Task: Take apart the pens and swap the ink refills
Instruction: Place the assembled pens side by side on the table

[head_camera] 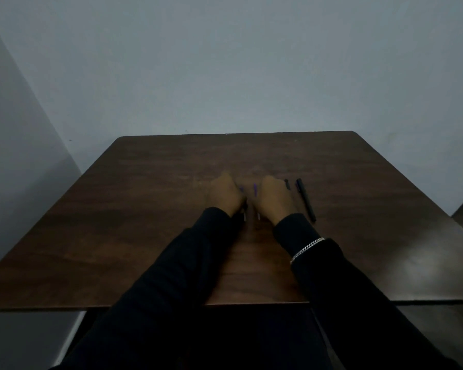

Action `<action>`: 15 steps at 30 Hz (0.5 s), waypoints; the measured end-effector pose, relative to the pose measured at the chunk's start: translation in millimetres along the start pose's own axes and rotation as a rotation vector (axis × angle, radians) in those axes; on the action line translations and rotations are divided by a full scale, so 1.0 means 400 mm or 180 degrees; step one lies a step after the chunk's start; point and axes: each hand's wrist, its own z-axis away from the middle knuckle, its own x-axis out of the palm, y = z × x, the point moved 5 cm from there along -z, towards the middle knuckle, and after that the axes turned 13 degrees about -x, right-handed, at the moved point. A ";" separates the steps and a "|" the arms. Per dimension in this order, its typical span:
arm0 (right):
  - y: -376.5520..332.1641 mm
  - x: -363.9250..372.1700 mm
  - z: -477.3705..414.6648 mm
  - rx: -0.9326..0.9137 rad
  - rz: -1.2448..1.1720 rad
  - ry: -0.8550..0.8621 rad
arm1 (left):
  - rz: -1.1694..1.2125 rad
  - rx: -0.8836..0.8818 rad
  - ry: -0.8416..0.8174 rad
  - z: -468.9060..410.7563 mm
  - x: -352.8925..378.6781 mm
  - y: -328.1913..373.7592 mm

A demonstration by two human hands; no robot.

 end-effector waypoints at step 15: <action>0.011 -0.042 0.042 0.0074 0.0335 0.0030 | 0.0472 0.0003 -0.0100 0.040 0.040 0.019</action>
